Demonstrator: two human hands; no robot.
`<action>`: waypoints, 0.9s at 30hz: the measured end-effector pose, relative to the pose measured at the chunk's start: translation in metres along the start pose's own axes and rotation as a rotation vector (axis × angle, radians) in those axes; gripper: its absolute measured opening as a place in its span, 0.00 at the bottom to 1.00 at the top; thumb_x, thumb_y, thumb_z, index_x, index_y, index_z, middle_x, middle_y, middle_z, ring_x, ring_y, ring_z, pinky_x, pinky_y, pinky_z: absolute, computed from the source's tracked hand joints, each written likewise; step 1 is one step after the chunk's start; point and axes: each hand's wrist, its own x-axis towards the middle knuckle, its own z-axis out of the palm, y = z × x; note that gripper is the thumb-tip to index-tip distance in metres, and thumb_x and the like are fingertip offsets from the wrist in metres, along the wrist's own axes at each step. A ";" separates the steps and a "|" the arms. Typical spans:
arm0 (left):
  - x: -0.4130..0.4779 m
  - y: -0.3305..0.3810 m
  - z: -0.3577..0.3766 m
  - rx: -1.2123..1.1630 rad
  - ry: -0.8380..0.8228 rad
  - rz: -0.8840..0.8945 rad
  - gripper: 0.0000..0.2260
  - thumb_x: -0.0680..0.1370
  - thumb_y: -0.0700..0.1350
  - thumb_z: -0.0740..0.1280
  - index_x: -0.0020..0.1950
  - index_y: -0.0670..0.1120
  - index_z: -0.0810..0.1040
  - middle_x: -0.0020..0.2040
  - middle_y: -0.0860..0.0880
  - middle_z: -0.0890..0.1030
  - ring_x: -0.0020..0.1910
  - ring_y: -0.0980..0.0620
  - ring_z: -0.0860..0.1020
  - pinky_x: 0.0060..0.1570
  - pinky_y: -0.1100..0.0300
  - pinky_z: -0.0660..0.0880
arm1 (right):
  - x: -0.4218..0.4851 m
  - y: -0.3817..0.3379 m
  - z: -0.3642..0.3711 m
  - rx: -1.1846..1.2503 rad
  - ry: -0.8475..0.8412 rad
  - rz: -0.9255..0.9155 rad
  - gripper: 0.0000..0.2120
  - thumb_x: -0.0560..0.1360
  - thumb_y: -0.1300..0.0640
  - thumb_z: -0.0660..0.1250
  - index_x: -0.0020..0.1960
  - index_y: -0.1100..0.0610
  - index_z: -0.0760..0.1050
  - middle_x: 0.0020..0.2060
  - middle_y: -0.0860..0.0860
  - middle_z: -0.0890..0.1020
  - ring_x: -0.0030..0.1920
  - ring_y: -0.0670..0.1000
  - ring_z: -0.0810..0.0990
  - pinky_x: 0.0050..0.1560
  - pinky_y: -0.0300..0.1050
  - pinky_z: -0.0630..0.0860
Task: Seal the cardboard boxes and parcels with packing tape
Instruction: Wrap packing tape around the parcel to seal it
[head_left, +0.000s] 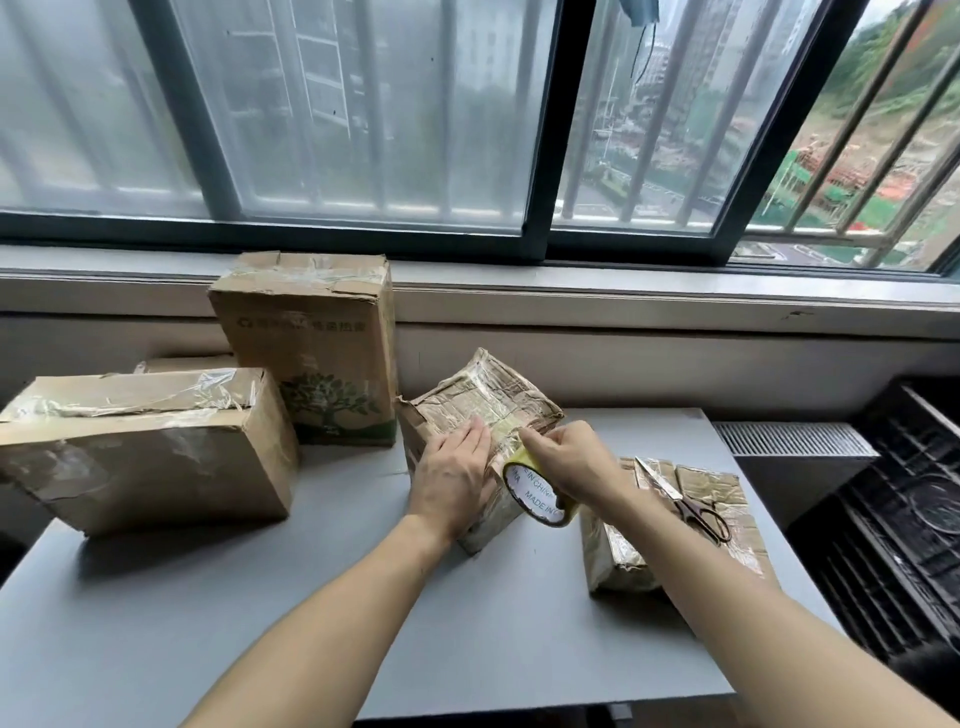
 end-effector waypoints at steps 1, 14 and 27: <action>0.001 0.001 0.000 0.026 0.005 0.014 0.30 0.68 0.55 0.76 0.65 0.39 0.79 0.65 0.41 0.79 0.63 0.46 0.79 0.56 0.51 0.78 | -0.002 0.007 0.002 0.006 0.000 0.004 0.25 0.78 0.44 0.64 0.28 0.54 0.62 0.22 0.48 0.65 0.26 0.51 0.64 0.28 0.43 0.61; 0.017 -0.002 -0.057 0.089 -0.360 0.046 0.38 0.75 0.62 0.51 0.79 0.40 0.58 0.81 0.43 0.56 0.78 0.47 0.58 0.75 0.54 0.57 | 0.007 0.048 0.050 0.135 -0.119 -0.175 0.26 0.79 0.42 0.60 0.31 0.60 0.66 0.24 0.53 0.69 0.29 0.53 0.69 0.34 0.51 0.71; 0.000 0.042 -0.003 0.049 -0.109 -0.328 0.38 0.78 0.63 0.62 0.80 0.43 0.55 0.81 0.48 0.55 0.79 0.48 0.54 0.72 0.37 0.61 | 0.000 0.075 0.092 -0.002 -0.110 0.009 0.23 0.85 0.47 0.48 0.60 0.60 0.77 0.55 0.61 0.81 0.58 0.63 0.79 0.55 0.53 0.74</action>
